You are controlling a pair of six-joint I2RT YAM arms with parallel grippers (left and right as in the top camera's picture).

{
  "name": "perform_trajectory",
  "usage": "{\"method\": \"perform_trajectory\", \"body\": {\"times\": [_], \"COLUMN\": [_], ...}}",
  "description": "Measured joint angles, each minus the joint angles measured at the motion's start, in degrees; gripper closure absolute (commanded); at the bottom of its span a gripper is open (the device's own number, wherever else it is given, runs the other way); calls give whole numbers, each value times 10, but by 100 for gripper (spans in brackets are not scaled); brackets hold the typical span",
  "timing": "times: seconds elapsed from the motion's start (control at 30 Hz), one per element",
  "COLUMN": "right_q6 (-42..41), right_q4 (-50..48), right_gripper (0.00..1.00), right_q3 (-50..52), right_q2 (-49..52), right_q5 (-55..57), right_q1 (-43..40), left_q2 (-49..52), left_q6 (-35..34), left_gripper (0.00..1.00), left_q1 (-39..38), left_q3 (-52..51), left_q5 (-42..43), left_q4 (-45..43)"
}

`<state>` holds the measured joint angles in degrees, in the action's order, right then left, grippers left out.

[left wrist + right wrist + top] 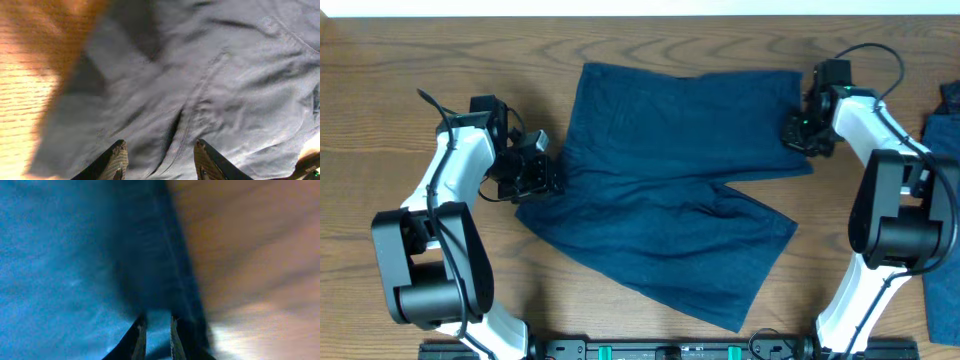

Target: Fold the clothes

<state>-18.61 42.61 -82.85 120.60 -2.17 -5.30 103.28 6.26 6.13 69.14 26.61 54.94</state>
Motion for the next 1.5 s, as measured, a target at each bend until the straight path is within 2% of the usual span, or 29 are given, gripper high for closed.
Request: {"method": "perform_trajectory", "body": {"times": [0.1,0.23,0.37,0.4,0.47,0.57,0.63,0.67,0.7,0.73,0.77,0.9,1.1,1.3,1.5], "right_q6": [1,27,80,93,112,128,134,137,139,140,143,143,139,120,113], "right_q4": [34,88,129,133,137,145,154,158,161,163,166,183,197,203,209], "right_gripper": [77,66,58,57,55,53,54,55,57,59,61,64,63,64,62], "right_q3": [-10,-35,-69,-79,-93,-96,-98,-100,-103,-104,-105,-109,-109,-109,-108], "right_q2": [2,12,15,12,1,-38,-72,-90,-104,-113,-122,-131,-130,-130,-144], "right_q5": [44,27,-63,-94,-144,-196,-218,-228,-235,-239,-243,-261,-278,-293,-306], "right_q1": [-37,-101,-132,-132,-129,-121,-114,-109,-105,-101,-96,-77,-45,-28,-28], "left_q2": [-19,-38,-38,-39,-38,-38,-38,-38,-38,-38,-38,-38,-29,78,208], "left_q6": [0,0,0,0,1,6,12,15,17,17,21,14,-6,-5,5], "left_gripper": [54,54,54,50,50,44,44,50,73,88,94,90,85,85,75], "left_q1": [0,0,0,0,0,-2,-8,-16,-24,-33,-43,-98,-171,-191,-197], "left_q3": [0,0,0,0,0,0,0,-1,-1,-1,-1,2,42,148,232], "left_q5": [0,4,18,21,25,29,33,40,49,59,68,83,28,11,26], "left_q4": [-2,-2,-6,-8,-9,-19,-50,-73,-93,-112,-133,-219,-278,-286,-283]}}
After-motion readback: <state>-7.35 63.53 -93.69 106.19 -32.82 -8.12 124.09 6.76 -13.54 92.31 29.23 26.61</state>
